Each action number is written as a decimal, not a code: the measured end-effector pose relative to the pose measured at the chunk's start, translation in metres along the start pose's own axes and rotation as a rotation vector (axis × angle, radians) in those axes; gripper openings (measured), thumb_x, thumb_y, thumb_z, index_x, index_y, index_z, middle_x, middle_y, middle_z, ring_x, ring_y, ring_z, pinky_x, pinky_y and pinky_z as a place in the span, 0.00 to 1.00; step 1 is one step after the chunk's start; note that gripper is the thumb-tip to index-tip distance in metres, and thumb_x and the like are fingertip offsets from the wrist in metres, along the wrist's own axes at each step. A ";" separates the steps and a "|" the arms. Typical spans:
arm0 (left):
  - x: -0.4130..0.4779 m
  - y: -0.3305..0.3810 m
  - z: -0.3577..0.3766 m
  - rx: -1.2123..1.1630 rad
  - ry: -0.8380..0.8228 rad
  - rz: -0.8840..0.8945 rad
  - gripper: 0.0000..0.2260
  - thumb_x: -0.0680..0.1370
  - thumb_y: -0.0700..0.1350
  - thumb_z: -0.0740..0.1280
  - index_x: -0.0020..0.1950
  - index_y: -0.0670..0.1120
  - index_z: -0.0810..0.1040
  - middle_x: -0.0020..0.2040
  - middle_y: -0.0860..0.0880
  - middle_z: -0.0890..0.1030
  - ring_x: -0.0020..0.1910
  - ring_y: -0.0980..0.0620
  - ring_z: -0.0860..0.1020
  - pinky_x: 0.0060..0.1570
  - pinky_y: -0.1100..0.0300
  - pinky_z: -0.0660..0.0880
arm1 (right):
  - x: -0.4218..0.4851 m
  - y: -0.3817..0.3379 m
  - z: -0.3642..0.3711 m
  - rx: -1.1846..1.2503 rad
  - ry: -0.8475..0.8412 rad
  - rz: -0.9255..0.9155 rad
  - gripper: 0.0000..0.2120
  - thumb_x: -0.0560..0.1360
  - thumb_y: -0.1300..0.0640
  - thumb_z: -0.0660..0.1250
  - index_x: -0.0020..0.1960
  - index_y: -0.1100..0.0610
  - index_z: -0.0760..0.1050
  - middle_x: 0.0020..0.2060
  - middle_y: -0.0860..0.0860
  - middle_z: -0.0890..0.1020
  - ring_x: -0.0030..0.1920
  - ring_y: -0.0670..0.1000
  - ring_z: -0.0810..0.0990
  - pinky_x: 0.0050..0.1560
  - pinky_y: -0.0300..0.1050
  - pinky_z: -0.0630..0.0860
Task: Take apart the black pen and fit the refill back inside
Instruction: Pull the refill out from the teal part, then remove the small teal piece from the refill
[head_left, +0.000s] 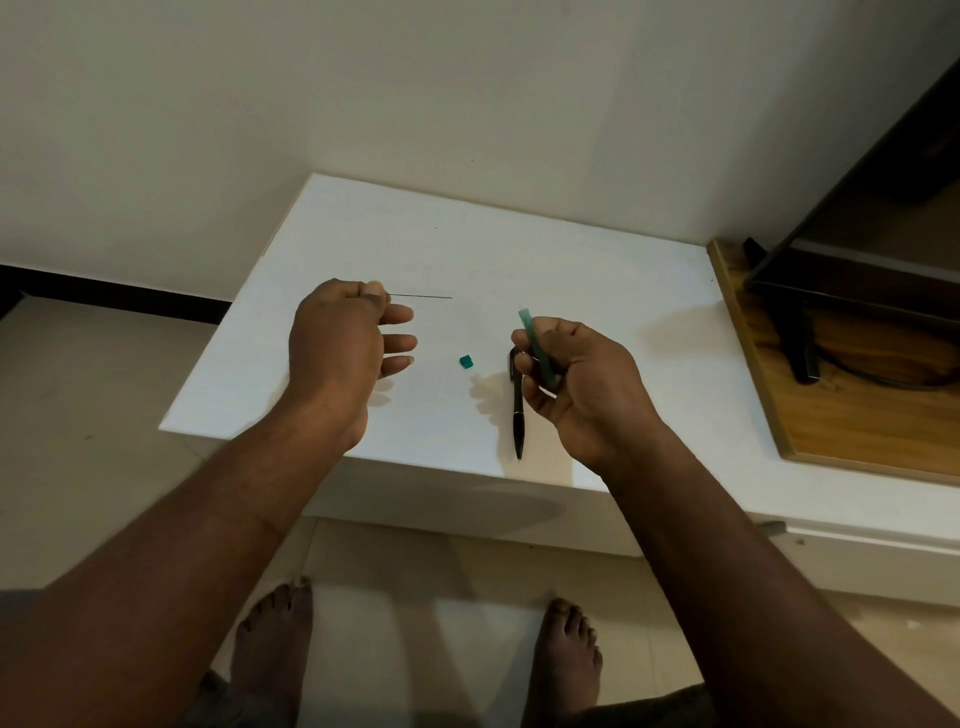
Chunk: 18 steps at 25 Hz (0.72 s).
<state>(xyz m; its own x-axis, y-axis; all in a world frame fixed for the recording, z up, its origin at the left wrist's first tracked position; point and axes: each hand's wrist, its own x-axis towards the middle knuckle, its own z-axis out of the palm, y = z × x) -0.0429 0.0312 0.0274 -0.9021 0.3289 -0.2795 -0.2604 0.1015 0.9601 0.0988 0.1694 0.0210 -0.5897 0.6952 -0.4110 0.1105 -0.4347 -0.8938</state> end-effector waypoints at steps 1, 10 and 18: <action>0.000 0.000 0.000 0.002 -0.013 -0.016 0.08 0.85 0.45 0.60 0.50 0.49 0.78 0.47 0.49 0.87 0.41 0.48 0.86 0.43 0.52 0.84 | 0.000 0.000 -0.001 0.089 -0.008 0.040 0.08 0.84 0.60 0.65 0.57 0.58 0.82 0.42 0.50 0.88 0.39 0.48 0.83 0.42 0.42 0.79; -0.004 -0.002 0.005 0.014 -0.157 -0.038 0.08 0.83 0.47 0.63 0.52 0.46 0.80 0.44 0.50 0.89 0.43 0.49 0.87 0.43 0.56 0.83 | -0.001 -0.002 0.003 -0.057 -0.033 -0.037 0.12 0.84 0.63 0.64 0.62 0.52 0.81 0.50 0.51 0.90 0.49 0.51 0.89 0.53 0.47 0.82; -0.003 -0.006 0.005 0.047 -0.139 0.075 0.06 0.80 0.46 0.68 0.46 0.46 0.82 0.41 0.51 0.89 0.38 0.53 0.87 0.38 0.60 0.80 | -0.007 -0.003 0.009 -0.153 -0.097 -0.046 0.12 0.83 0.65 0.66 0.63 0.53 0.81 0.50 0.53 0.90 0.47 0.53 0.90 0.44 0.42 0.83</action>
<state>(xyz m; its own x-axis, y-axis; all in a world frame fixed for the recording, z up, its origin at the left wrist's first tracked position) -0.0368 0.0345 0.0225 -0.8613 0.4634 -0.2086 -0.1750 0.1150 0.9778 0.0948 0.1605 0.0277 -0.6708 0.6502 -0.3567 0.1978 -0.3066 -0.9311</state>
